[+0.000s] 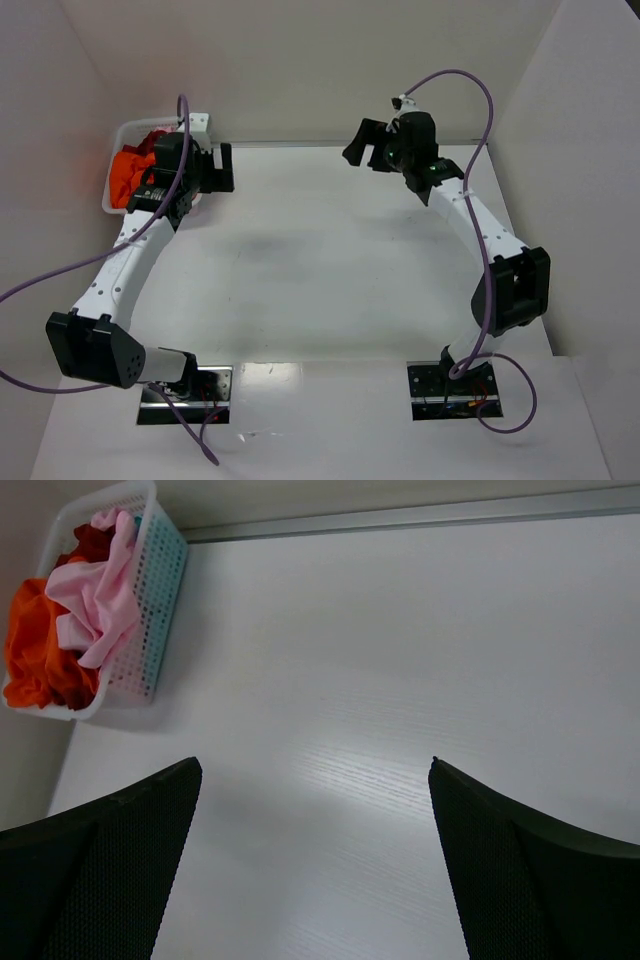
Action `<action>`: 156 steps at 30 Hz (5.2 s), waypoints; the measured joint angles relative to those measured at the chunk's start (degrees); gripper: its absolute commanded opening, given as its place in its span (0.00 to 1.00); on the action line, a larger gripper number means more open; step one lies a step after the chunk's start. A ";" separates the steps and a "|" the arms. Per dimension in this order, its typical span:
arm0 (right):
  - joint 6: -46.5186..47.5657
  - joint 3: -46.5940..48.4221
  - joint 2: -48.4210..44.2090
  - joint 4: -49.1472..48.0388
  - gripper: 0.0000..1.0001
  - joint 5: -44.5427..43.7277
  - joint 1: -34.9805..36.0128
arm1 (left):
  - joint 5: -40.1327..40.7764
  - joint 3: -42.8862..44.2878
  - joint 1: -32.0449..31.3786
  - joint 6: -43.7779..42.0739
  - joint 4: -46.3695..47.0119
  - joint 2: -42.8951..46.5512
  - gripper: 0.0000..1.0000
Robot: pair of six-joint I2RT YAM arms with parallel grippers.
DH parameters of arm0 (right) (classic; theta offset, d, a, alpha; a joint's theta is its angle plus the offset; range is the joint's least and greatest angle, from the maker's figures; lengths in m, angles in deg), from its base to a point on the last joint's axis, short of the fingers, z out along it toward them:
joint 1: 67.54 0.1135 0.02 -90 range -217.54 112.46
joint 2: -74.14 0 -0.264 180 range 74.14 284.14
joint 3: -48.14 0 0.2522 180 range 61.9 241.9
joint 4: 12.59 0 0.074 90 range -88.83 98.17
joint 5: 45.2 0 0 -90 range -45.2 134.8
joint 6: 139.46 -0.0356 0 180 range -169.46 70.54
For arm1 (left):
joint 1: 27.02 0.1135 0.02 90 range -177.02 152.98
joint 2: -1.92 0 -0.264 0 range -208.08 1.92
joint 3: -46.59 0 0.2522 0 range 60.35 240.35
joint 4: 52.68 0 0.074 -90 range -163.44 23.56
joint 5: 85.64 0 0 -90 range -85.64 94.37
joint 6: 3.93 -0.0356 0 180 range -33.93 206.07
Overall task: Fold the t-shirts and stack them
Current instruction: Grab crumpled tshirt from bin with the left arm, then move the tshirt to the center of the board
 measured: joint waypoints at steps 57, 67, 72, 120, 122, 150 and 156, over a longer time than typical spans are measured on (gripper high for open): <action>-0.11 17.00 14.97 0.13 1.00 7.02 0.00 | -1.11 30.01 23.39 8.41 -3.21 -25.00 0.00; 0.24 4.44 -1.77 -5.84 1.00 7.06 0.00 | -25.38 44.33 16.48 9.11 -4.96 -4.31 0.00; 0.20 -5.99 -13.46 -10.51 1.00 6.78 0.00 | -34.95 34.88 16.85 12.76 -0.26 11.15 0.03; 10.27 -11.13 -3.26 -23.39 1.00 -3.82 28.96 | -19.15 10.25 16.83 41.16 17.59 14.34 0.00; 10.97 -8.83 -0.66 -24.33 1.00 -2.84 29.16 | -18.69 10.25 16.83 41.81 17.66 14.36 0.00; 16.83 -0.07 15.43 -29.18 1.00 -4.11 34.36 | -18.16 13.99 16.83 42.14 17.18 11.10 0.00; 17.00 0.37 15.96 -29.55 1.00 -4.98 33.20 | -19.85 15.02 16.72 42.29 17.16 11.15 0.00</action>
